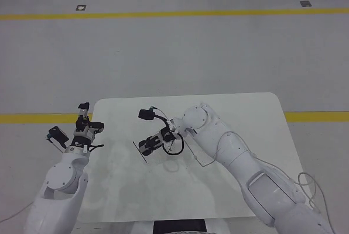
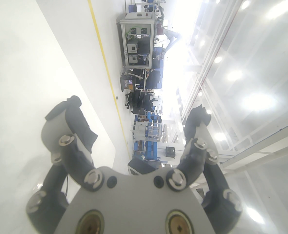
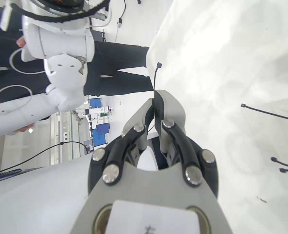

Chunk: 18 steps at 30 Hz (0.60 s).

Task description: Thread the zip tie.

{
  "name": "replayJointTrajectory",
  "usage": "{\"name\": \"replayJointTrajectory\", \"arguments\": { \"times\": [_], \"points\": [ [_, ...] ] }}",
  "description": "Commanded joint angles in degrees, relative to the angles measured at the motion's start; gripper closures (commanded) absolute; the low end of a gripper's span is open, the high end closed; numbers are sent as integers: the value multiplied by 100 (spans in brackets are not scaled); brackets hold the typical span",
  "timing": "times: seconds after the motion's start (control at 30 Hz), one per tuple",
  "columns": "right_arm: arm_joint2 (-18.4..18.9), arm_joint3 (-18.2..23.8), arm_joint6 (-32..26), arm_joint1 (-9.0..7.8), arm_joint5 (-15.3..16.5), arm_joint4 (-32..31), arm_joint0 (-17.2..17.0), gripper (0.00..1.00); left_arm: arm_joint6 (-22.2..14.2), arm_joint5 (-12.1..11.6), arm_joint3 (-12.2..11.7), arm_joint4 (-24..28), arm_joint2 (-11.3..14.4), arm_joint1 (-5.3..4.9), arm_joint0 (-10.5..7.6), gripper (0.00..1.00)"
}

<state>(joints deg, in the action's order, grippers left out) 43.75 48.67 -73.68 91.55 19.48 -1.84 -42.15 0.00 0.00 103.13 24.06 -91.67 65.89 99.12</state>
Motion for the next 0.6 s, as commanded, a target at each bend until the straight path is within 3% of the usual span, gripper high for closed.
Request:
{"name": "replayJointTrajectory", "arguments": {
  "times": [0.0, 0.43, 0.57],
  "points": [
    [128, 53, 28, -52, 0, 203, -93, 100, 0, 0, 0, 0, 0, 0, 0, 0],
    [179, 46, 31, -63, 0, 318, -133, 100, 0, 0, 0, 0, 0, 0, 0, 0],
    [190, 182, 343, -82, -125, 299, -259, 100, 0, 0, 0, 0, 0, 0, 0, 0]
  ]
}}
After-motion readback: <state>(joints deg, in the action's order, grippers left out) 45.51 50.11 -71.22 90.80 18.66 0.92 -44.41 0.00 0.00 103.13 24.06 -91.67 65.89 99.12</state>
